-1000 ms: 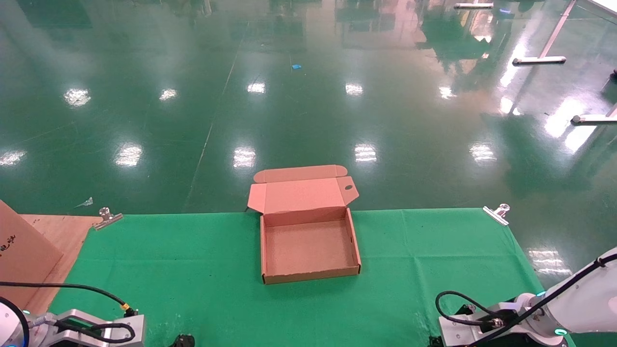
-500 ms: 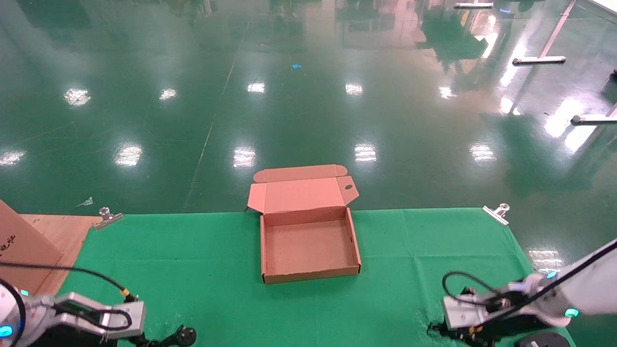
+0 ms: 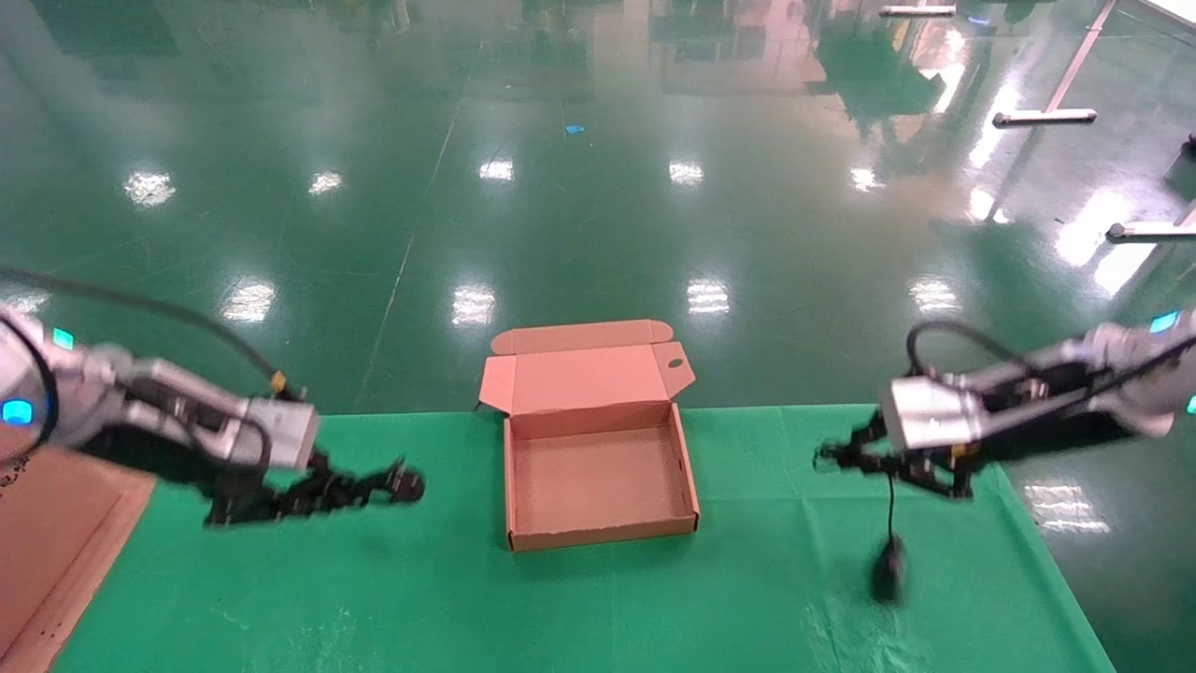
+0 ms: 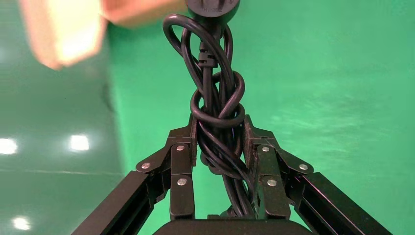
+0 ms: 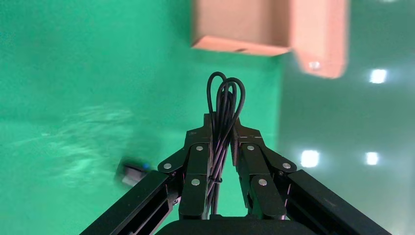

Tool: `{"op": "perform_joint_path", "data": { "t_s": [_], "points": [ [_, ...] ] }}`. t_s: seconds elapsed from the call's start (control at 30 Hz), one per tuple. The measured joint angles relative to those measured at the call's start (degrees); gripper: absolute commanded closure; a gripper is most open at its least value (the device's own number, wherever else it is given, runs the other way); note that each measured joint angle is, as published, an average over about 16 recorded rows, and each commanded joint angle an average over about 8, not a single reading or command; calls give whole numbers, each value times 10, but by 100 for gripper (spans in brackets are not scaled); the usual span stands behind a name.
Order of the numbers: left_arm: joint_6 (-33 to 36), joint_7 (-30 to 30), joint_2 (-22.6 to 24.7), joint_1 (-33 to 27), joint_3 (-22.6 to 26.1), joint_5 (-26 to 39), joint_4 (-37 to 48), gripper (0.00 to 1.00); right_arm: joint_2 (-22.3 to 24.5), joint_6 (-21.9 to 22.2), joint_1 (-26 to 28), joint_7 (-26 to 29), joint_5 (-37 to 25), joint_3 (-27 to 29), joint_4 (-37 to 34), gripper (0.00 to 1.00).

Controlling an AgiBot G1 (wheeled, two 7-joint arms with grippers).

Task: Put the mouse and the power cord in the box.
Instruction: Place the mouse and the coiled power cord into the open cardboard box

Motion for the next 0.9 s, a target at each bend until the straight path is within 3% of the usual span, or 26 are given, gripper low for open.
{"op": "perform_joint_path", "data": {
  "t_s": [0.2,0.43,0.67,0.9],
  "points": [
    [-12,5,41,-45,-2,-1,-10,100,-32,4,38,16,7,5,8,100],
    [-56,19,92,-74,-6,-4,4,100,-94,46,56,31,10,7,7,100],
    [-114,38,127,-75,-10,-10,21,100,-139,108,46,39,18,8,18,100],
    [-164,53,141,-52,-14,-23,14,100,-150,162,21,49,35,4,51,100]
  ]
}}
